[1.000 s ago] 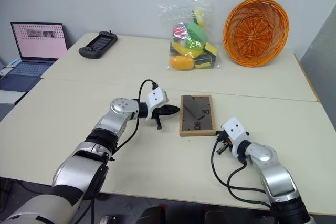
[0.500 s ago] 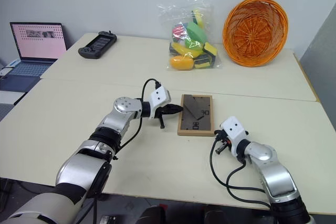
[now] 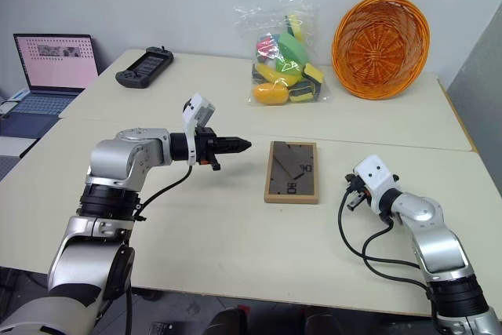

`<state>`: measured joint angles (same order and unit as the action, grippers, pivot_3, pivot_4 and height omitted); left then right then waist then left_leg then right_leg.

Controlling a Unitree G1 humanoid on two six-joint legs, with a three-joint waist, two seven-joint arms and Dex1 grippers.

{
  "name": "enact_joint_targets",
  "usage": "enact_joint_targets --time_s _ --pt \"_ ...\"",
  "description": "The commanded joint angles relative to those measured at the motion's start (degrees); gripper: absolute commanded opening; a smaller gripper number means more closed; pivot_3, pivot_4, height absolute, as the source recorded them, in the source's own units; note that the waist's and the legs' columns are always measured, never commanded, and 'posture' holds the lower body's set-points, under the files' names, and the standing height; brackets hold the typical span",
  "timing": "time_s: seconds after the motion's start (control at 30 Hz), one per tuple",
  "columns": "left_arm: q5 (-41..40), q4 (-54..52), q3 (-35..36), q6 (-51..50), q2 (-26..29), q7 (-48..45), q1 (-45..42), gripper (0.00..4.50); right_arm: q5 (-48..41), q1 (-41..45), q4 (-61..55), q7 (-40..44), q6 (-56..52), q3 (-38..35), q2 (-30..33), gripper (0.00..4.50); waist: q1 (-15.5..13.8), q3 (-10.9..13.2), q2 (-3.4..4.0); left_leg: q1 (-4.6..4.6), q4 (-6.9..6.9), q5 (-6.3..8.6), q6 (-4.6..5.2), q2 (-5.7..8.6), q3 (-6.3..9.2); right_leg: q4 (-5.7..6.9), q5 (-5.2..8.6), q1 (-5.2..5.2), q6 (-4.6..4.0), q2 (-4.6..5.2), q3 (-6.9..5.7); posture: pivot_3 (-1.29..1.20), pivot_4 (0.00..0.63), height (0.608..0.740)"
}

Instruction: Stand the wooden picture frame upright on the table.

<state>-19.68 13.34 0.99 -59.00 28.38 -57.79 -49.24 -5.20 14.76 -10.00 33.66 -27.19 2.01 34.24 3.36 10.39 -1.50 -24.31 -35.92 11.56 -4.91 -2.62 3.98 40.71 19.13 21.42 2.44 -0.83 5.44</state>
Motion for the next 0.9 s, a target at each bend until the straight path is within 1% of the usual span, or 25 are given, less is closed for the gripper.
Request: enact_joint_targets --time_s 0.03,0.07,0.13,0.2,0.27,0.33,0.47,0.53,0.63,0.73,0.87,0.9 --pt "-4.54 -6.66 6.03 -18.97 -3.59 9.1 -0.16 0.07 1.27 0.93 0.0 -0.31 2.98 0.55 -0.28 0.07 -0.03 0.0 0.0 0.0 -0.02 0.0 0.0 0.01 0.0 0.02 0.0 0.0 0.0 0.0 0.0 0.0 0.15 0.74" --pt "-4.7 -8.26 6.18 -20.12 -4.17 10.58 0.7 0.07 1.51 1.08 0.26 -0.42 3.33 0.9 -0.49 0.07 -0.01 0.0 0.0 0.0 -0.04 0.0 0.0 0.01 0.02 0.02 0.0 -0.01 0.0 0.0 -0.02 0.0 0.15 0.74" --pt "-4.27 -8.02 10.06 -25.26 -6.79 15.14 0.1 0.07 1.99 1.25 0.58 -0.43 3.9 1.59 -0.92 0.07 0.11 0.0 0.0 0.0 -0.07 0.0 0.0 0.0 0.01 0.03 0.0 0.0 0.01 -0.01 -0.01 0.0 0.15 0.74" --pt "-2.69 -3.03 16.87 -31.75 -9.98 21.26 -2.62 0.07 2.8 1.39 0.9 -0.35 4.65 2.31 -1.07 0.07 0.06 0.0 0.0 0.01 -0.07 -0.01 -0.01 0.0 0.0 0.05 0.0 0.01 0.01 -0.01 -0.01 0.0 0.15 0.74" --pt "-3.13 0.93 20.9 -33.5 -11.59 26.42 -3.64 0.07 3.11 1.45 1.01 -0.12 5.2 2.64 -1.11 0.07 0.11 0.0 0.0 0.01 -0.08 -0.01 -0.01 0.0 0.0 0.04 0.0 0.01 0.01 -0.01 -0.01 0.0 0.15 0.74" --pt "-4.43 4.42 23.27 -33.5 -12.23 31.26 -4.06 0.07 3.12 1.72 1.12 0.0 5.34 2.66 -1.07 0.07 0.12 0.0 0.0 0.02 -0.09 0.0 -0.01 0.0 0.0 0.05 0.0 0.02 0.01 -0.01 0.0 0.0 0.15 0.74" --pt "-9.92 8.63 24.68 -33.5 -11.59 38.79 -4.67 0.07 3.21 1.77 1.42 0.24 5.78 2.6 -0.8 0.07 -0.11 0.0 -0.01 0.02 -0.08 -0.01 -0.02 0.0 0.0 0.06 0.0 0.02 0.01 0.01 -0.01 0.0 0.15 0.74" --pt "-14.08 9.75 25.61 -33.5 -11.75 42.39 -5.26 0.07 3.5 1.82 1.59 0.43 6.14 2.87 -0.76 0.07 -0.18 0.0 -0.01 0.0 -0.08 -0.01 -0.03 0.01 0.0 0.06 0.0 0.02 0.0 0.04 -0.01 0.0 0.15 0.74" --pt "-20.68 7.29 23.6 -33.5 -12.18 45.88 -4.5 0.07 4.49 2.05 2.09 0.63 7.14 3.86 -0.79 0.07 -0.23 0.0 -0.01 0.0 -0.08 -0.01 -0.03 0.02 0.01 0.07 0.0 0.01 0.0 0.07 -0.02 0.0 0.15 0.74" --pt "-27.51 7.18 21.49 -33.5 -12.96 49.16 -4.44 0.07 5.12 2.33 2.49 0.82 7.96 4.88 -1.27 0.07 -0.22 0.0 -0.01 0.0 -0.08 -0.01 -0.04 0.02 0.0 0.07 0.0 0.01 0.0 0.07 -0.01 0.0 0.15 0.74" --pt "-36.41 8.98 19.03 -33.5 -11.83 50.55 -4.57 0.07 5.69 2.43 2.59 0.76 8.51 5.69 -1.51 0.07 -0.14 0.0 -0.01 0.01 -0.08 -0.01 -0.05 0.03 0.0 0.07 0.0 0.02 0.0 0.07 -0.02 0.0 0.15 0.74" --pt "-37.85 10.17 18.64 -33.5 -11.14 50.74 -4.91 0.24 5.71 2.42 2.32 0.71 8.34 5.75 -1.61 0.02 -0.13 0.0 -0.01 0.01 -0.08 -0.01 -0.05 0.03 -0.01 0.08 0.0 0.01 0.0 0.07 -0.01 0.0 0.15 0.74"
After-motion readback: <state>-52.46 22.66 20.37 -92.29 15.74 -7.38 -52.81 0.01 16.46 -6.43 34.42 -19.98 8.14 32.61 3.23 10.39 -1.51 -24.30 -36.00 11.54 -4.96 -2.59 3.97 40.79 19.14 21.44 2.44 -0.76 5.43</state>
